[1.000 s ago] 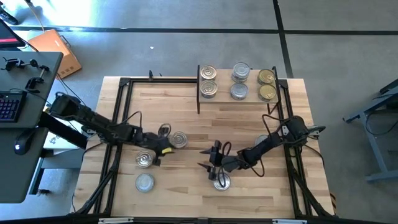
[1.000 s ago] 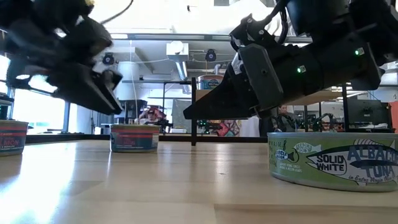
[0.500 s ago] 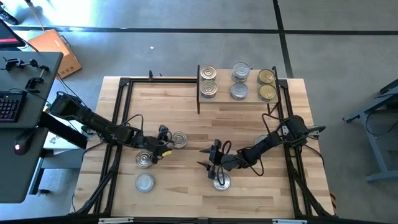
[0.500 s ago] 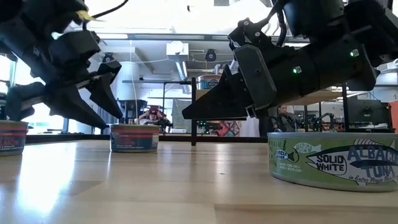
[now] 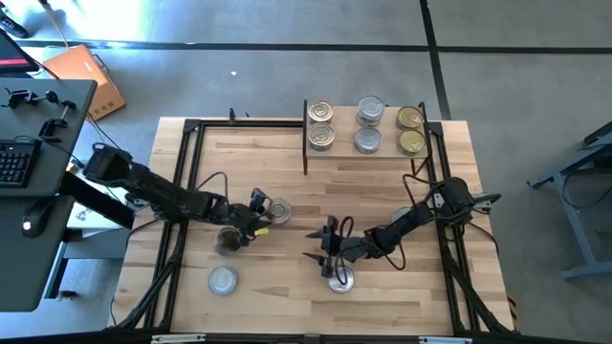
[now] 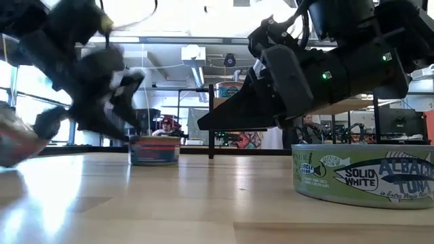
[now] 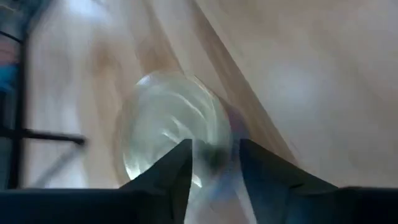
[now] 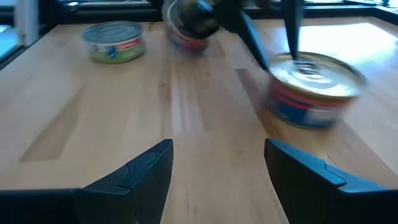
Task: Stack canned seafood by type on shelf
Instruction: Stack the blue tuna can on top of the other blue tuna can on the shelf
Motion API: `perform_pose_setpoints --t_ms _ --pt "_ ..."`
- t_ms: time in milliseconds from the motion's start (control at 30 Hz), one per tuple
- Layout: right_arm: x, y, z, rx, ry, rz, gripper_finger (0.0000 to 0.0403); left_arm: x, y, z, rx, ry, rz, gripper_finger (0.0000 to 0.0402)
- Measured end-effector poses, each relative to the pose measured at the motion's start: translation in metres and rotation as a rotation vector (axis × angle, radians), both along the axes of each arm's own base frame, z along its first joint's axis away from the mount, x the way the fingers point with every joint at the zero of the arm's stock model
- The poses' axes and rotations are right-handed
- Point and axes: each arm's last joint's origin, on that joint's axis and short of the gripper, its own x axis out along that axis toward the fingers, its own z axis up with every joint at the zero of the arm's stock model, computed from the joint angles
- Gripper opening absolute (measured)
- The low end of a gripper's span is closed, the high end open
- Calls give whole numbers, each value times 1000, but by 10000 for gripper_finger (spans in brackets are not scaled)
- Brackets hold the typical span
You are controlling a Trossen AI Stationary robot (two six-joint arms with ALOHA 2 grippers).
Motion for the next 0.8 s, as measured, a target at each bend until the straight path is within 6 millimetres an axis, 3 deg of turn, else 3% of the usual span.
perform_pose_setpoints --t_ms 200,433,800 --pt "0 2 1 -29 -1 53 245 3 -2 -4 9 -11 -11 75" --pt "0 2 1 -24 -4 65 245 5 -5 -2 -26 -53 14 64" --pt "0 3 13 -170 -21 122 245 11 -20 6 -278 -151 34 3"
